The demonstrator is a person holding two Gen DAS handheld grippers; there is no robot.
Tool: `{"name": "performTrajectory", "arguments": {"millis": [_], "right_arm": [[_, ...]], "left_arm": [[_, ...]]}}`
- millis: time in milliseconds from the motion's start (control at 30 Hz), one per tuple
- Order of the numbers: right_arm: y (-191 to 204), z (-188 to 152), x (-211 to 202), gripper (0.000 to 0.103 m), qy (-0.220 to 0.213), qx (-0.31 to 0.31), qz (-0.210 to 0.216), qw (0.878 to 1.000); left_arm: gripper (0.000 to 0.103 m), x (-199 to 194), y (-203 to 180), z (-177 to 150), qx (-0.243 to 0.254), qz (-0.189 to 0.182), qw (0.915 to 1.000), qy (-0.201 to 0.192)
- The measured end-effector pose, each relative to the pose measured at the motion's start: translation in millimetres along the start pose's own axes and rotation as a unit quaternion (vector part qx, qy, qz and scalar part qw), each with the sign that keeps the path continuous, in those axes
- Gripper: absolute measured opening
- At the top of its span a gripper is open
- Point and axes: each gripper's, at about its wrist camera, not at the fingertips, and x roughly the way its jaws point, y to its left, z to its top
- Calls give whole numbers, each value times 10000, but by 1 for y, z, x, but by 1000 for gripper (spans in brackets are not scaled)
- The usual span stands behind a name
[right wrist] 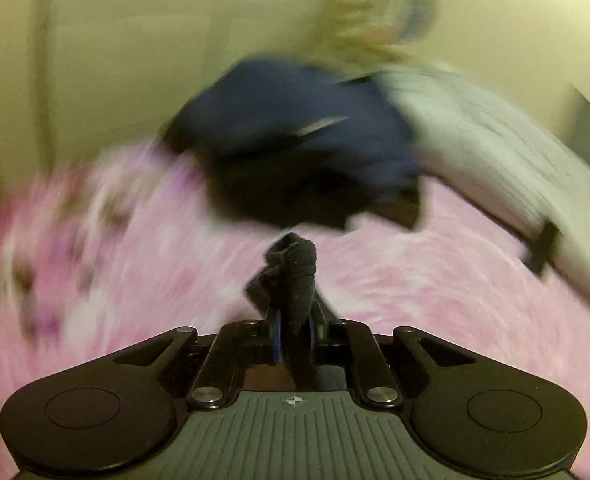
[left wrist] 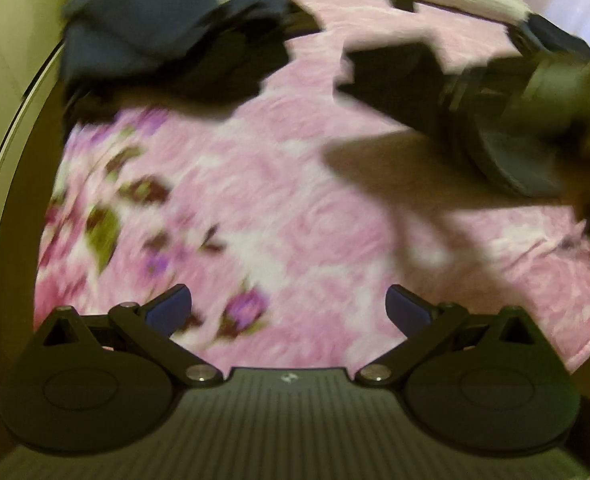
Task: Fold clothes
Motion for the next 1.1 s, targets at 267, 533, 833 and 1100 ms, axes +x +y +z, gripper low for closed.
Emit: {"name": "performTrajectory", "arguments": {"millis": [267,533,833,1100], "right_arm": [[-249,-61,-136,11,-914,3743,-1309,9134],[-355,-183,-129,11,24,5159,-1385,8454],[-387,-221,-139,11,154,5620,-982,8212],[-407,-235,-144,11,225,5716,-1129,8124]], "left_arm": [[102,20,-114,77,697,-313,9965,-348],[102,69,-267,120,1401,-875,9862,-60],[84,121,-357,111,3656,-664,9284,-27],[71,140,-313,116,3202,-1342,9378,96]]}}
